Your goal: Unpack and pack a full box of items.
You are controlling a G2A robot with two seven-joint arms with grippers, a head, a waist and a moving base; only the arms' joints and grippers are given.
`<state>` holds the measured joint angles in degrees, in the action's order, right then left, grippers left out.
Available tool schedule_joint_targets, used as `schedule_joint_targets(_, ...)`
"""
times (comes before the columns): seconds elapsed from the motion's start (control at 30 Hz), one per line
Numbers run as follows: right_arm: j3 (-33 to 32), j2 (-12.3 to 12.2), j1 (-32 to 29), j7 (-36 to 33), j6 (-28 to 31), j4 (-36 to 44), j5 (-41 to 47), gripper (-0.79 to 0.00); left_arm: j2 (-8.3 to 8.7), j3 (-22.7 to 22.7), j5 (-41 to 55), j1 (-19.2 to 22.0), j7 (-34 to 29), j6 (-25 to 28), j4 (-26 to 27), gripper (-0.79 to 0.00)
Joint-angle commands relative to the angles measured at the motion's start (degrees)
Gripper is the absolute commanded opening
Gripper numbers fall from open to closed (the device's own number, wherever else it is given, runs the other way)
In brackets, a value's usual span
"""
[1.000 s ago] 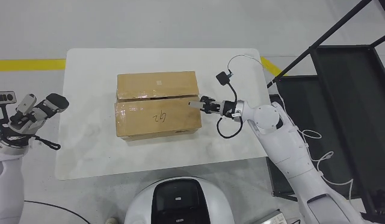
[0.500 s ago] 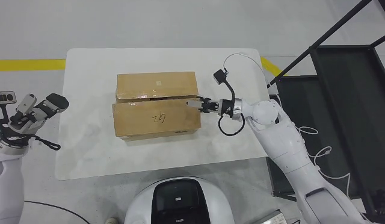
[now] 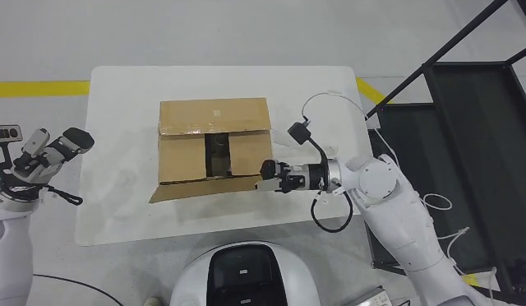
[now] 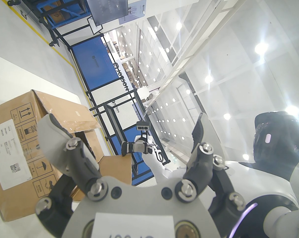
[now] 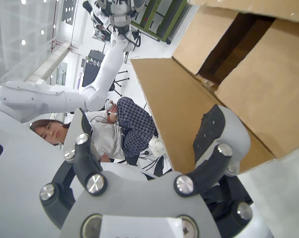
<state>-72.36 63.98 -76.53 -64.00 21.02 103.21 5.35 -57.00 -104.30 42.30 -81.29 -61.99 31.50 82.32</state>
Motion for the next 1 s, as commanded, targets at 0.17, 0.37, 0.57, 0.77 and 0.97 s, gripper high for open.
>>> schedule_joint_targets(0.17, 3.5, -0.4, -4.0, -0.2, -4.4, 2.3, -6.3, 0.000, 0.00, 0.0, 0.0, 0.0, 0.0, 0.0, 0.0, 0.000)
schedule_joint_targets(0.37, 7.6, -0.3, -4.1, 1.9, -7.0, -0.1, -10.6, 0.000, 0.00, 0.0, 0.0, 0.0, 0.0, 0.0, 0.0, 0.000)
schedule_joint_targets(0.57, 10.4, -0.1, -3.8, 6.1, -8.6, -3.1, -16.1, 0.000, 0.00, 0.0, 0.0, 0.0, 0.0, 0.0, 0.0, 0.000)
schedule_joint_targets(0.77, 12.0, 0.3, -2.4, 9.6, -9.1, -7.5, -16.2, 0.000, 0.00, 0.0, 0.0, 0.0, 0.0, 0.0, 0.0, 0.000)
schedule_joint_targets(0.97, 10.4, -0.1, -2.7, 9.0, -6.1, -7.9, -11.0, 0.000, 0.00, 0.0, 0.0, 0.0, 0.0, 0.0, 0.0, 0.000)
